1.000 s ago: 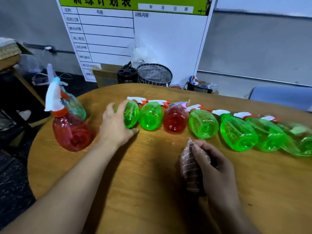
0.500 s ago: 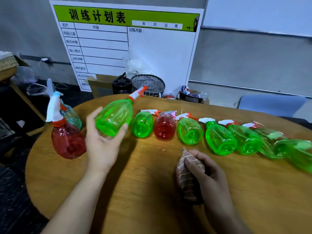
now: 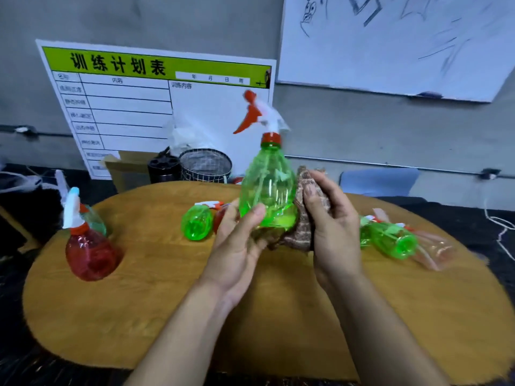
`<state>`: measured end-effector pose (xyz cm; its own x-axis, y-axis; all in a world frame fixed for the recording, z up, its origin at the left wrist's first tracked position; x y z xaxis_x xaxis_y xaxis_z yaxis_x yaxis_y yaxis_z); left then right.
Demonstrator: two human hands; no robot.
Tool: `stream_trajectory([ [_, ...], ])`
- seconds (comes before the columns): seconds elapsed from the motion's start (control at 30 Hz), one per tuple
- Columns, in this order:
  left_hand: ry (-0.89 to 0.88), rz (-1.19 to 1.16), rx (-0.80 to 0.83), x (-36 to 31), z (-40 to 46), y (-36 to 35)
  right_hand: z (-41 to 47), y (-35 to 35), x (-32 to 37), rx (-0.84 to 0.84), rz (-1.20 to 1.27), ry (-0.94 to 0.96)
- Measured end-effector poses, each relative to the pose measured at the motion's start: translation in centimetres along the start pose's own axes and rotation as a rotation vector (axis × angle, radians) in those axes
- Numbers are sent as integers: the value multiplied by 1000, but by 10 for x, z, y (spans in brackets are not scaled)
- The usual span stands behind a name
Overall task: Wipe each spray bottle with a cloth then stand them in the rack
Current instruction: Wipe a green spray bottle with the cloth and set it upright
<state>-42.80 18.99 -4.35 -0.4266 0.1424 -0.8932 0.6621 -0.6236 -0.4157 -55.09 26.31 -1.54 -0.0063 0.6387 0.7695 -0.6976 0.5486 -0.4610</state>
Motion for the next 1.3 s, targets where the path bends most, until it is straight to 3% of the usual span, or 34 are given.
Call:
stream_trajectory([
  [0.3, -136, 160, 58, -54, -37, -36, -20, -10, 60, 146, -275, 200],
  [0.5, -174, 227, 48, -47, -59, -37, -21, -11, 103, 169, -337, 353],
  [0.73, -184, 213, 44, -47, -76, -51, -33, -20, 110, 236, -622, 445],
  [0.9, -202, 215, -37, -41, -79, -24, -78, -19, 85, 556, -721, 596],
  [1.0, -211, 270, -59, -34, -78, -5, -82, -22, 73, 658, -846, 702],
  [1.2, -220, 418, -100, -24, -73, 14, -41, -39, 48, 435, -778, 438],
  [1.3, -223, 488, -120, -24, -75, 18, -38, -44, 38, 394, -778, 427],
])
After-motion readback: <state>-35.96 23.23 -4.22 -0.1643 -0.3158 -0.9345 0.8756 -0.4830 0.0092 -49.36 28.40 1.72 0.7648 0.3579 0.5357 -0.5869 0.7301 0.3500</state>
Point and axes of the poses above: each hand's wrist, its own z-axis towards the middle knuckle, its own y-axis out of the back of the hand, x = y × z, the point moved 3 cm from there along z, towards the middle knuckle, and after that the axes turned 13 degrees about z, right-handed, at the moved point
